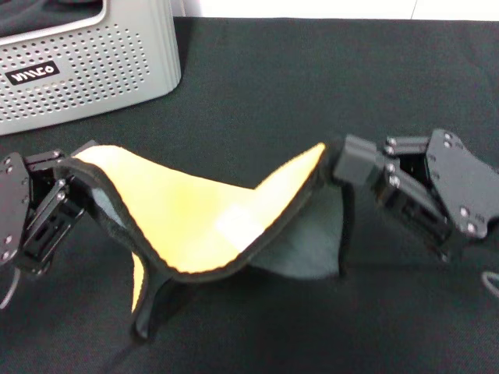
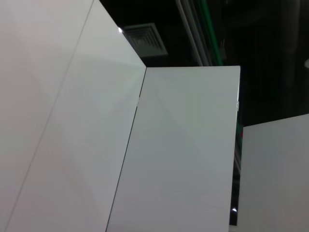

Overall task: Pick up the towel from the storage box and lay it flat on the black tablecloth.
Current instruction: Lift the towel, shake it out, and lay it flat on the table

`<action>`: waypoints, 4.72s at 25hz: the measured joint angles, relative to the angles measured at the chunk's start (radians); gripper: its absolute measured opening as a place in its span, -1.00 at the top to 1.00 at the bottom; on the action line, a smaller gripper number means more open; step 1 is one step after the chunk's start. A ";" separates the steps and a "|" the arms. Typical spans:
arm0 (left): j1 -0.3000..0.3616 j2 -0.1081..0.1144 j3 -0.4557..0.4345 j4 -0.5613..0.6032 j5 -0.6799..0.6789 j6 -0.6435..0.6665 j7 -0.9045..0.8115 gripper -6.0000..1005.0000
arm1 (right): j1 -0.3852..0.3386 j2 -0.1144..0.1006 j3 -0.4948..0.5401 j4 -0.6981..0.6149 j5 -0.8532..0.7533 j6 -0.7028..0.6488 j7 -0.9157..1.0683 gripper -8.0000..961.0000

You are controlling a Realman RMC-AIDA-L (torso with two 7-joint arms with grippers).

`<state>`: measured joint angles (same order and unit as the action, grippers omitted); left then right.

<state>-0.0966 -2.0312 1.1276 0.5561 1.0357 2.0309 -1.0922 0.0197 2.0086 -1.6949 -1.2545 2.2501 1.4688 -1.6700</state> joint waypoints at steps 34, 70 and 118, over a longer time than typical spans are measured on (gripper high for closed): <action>-0.097 0.006 -0.116 -0.121 0.162 -0.129 -0.034 0.93 | 0.059 0.004 0.106 0.347 -0.028 0.088 -0.088 0.98; -0.339 -0.066 -0.116 -0.281 0.153 -0.663 0.208 0.93 | 0.429 0.010 0.240 0.748 -0.040 -0.311 -0.049 0.98; -0.411 -0.070 -0.115 -0.294 0.110 -0.920 0.864 0.93 | 0.557 0.018 0.243 0.818 -0.029 -0.567 -0.018 0.98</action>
<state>-0.5076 -2.1016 1.0128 0.2623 1.1457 1.1111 -0.2280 0.5764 2.0264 -1.4515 -0.4367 2.2212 0.9017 -1.6875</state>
